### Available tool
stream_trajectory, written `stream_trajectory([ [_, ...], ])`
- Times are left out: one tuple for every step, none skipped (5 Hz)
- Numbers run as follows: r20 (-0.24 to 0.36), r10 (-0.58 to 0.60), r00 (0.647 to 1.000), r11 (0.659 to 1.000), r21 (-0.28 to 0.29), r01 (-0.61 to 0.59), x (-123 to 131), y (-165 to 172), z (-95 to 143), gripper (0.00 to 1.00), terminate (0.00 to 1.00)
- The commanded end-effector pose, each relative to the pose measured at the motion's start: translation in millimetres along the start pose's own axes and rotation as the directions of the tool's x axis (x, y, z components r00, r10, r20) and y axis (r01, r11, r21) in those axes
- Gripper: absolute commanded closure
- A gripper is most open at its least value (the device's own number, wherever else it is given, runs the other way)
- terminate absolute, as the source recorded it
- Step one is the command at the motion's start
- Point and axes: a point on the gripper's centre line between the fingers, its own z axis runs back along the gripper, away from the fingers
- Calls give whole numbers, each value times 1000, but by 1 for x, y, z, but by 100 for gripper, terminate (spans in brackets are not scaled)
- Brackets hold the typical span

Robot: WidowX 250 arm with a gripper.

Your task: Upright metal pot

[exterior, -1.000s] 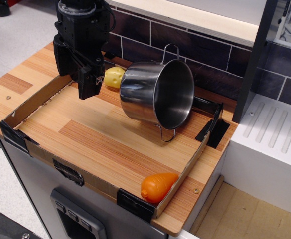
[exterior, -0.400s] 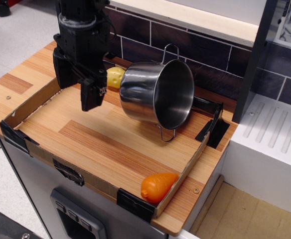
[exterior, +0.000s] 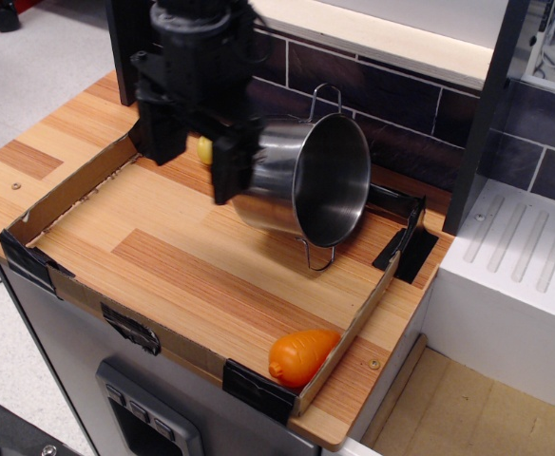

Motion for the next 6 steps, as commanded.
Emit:
stream_trajectory([
  [171, 117, 978, 993, -30, -113, 27, -32, 41, 0, 0],
  [306, 166, 937, 977, 80, -199, 41, -42, 53, 0, 0],
  [399, 193, 896, 934, 204, -292, 54, -47, 51, 0, 0],
  [420, 175, 890, 890, 320, -326, 67, -47, 40, 0, 0],
  [394, 186, 900, 885, 330, -328, 72, -44, 31, 0, 0],
  [355, 203, 913, 890, 322, -323, 76, -41, 23, 0, 0],
])
